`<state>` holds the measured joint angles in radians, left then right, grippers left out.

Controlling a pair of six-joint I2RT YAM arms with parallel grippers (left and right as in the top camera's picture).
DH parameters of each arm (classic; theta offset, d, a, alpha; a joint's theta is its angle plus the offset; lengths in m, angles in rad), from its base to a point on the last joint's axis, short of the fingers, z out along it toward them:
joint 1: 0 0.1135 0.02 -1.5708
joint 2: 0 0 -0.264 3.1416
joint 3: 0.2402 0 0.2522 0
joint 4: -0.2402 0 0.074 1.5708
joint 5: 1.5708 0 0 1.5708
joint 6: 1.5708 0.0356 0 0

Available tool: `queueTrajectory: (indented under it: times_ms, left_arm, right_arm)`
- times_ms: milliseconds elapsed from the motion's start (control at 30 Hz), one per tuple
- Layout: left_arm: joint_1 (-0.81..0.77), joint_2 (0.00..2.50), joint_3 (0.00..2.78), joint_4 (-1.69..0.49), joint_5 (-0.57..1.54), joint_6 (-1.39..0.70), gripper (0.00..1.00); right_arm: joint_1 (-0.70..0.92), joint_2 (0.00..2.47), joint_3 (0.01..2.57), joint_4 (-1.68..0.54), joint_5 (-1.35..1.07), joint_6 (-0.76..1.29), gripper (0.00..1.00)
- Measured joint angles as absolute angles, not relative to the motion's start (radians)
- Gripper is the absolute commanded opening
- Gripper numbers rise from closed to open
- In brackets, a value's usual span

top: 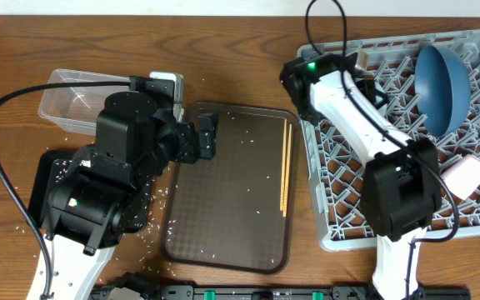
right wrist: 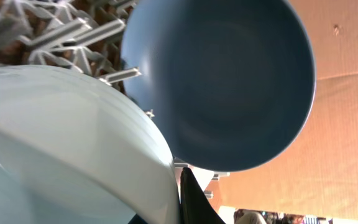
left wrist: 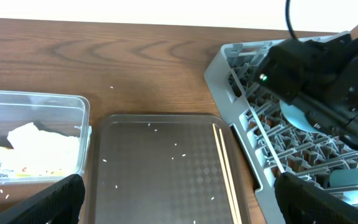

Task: Sort waste into correct bins and load items into the dishwasher rack

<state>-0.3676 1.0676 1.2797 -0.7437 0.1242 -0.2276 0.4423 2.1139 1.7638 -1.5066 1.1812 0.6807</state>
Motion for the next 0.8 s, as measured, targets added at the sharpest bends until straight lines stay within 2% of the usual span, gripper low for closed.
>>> queueTrajectory:
  times_ms: [267,333,367,400,467,600,800]
  left_arm:
    - [-0.368,1.068,1.28,-0.756,0.124,-0.228,0.98]
    - [-0.368,1.068,1.28,-0.756,0.124,-0.228,0.98]
    - [-0.368,1.068,1.28,-0.756,0.124,-0.228,0.98]
    - [-0.368,1.068,1.28,-0.757,0.124,-0.228,0.98]
    - [-0.368,1.068,1.28,-0.758,0.124,-0.228,0.98]
    - [-0.368,1.068,1.28,-0.759,0.124,-0.228,0.98]
    - [-0.368,1.068,1.28,-0.759,0.124,-0.228,0.98]
  right_arm:
    - [0.485,2.154,1.764,-1.51,1.215,0.681,0.03]
    - [0.49,2.154,1.765,-1.515,1.207,0.681,0.17]
    - [0.491,2.156,1.765,-1.517,1.2,0.684,0.31]
    - [0.492,2.16,1.765,-1.523,1.195,0.685,0.4]
    - [0.499,2.168,1.764,-1.547,1.192,0.685,0.52]
    - [0.524,2.174,1.764,-1.587,1.184,0.681,0.64]
    - [0.554,2.174,1.764,-1.616,1.185,0.677,0.63]
